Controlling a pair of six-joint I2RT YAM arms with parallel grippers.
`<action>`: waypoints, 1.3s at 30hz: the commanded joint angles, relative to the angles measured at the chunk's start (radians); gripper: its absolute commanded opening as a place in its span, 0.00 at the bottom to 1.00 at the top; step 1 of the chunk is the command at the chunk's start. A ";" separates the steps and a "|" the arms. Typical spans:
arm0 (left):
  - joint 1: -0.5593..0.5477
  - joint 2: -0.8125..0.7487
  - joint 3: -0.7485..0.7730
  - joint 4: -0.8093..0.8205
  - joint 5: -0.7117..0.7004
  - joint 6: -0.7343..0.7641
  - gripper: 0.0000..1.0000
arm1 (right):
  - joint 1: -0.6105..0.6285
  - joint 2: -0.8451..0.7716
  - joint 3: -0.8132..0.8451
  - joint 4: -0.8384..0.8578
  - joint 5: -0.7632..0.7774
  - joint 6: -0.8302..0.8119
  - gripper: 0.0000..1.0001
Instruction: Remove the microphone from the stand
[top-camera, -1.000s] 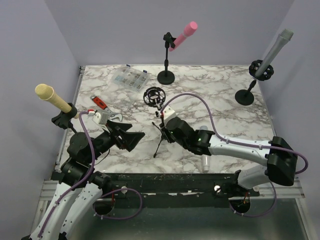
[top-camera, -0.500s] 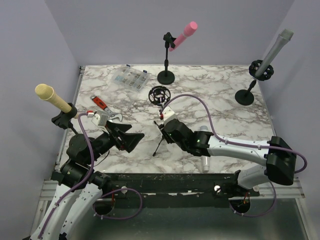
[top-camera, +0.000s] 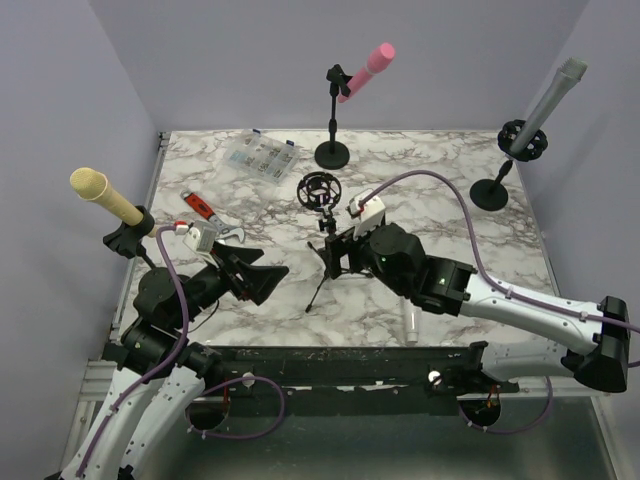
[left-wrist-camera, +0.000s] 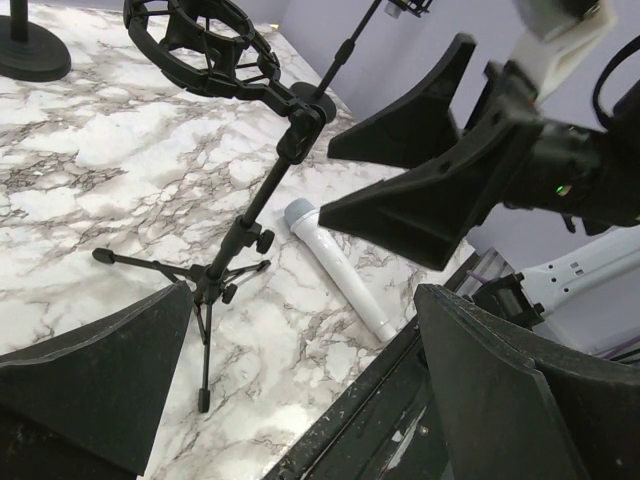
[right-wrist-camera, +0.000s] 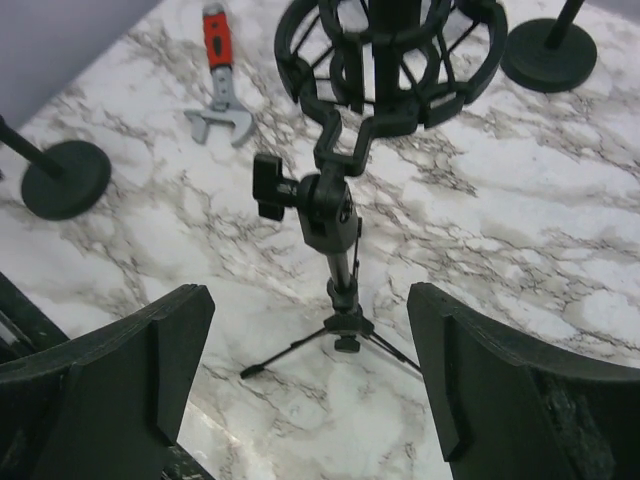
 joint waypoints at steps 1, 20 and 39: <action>0.005 0.013 0.000 0.013 -0.003 -0.001 0.99 | -0.009 -0.015 0.089 -0.018 0.002 0.077 0.90; 0.004 -0.011 0.007 -0.015 -0.006 -0.015 0.99 | -0.152 0.115 0.170 -0.013 -0.074 0.086 0.56; 0.005 0.012 -0.004 0.003 -0.002 -0.026 0.99 | -0.152 0.057 0.100 -0.003 -0.036 0.098 0.57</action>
